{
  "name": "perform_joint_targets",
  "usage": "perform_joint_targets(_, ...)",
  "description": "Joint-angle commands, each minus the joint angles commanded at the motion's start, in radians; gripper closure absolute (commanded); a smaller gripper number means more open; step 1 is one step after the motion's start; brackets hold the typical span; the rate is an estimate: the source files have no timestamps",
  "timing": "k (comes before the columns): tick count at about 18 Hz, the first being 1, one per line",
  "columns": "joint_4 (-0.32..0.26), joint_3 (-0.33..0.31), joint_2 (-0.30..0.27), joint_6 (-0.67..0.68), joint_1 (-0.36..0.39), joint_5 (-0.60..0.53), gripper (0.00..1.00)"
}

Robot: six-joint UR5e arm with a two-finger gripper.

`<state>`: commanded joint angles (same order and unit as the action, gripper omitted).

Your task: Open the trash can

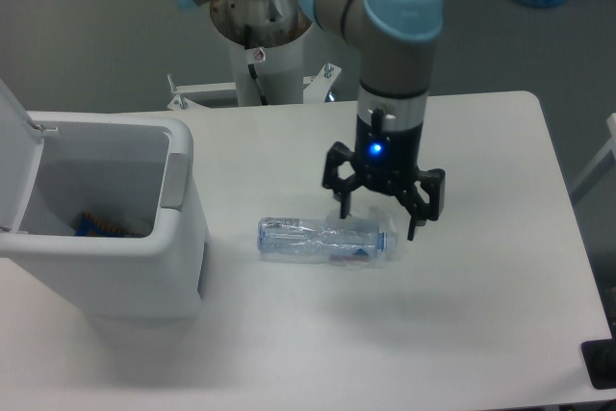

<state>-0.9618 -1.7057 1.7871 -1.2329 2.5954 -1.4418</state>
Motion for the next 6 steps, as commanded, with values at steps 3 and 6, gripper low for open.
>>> perform_joint_targets(3, -0.002, -0.025, 0.000, -0.115, 0.058, -0.080, 0.00)
perform_joint_targets(6, -0.032, -0.035, -0.005, -0.221, 0.098, -0.103, 0.00)
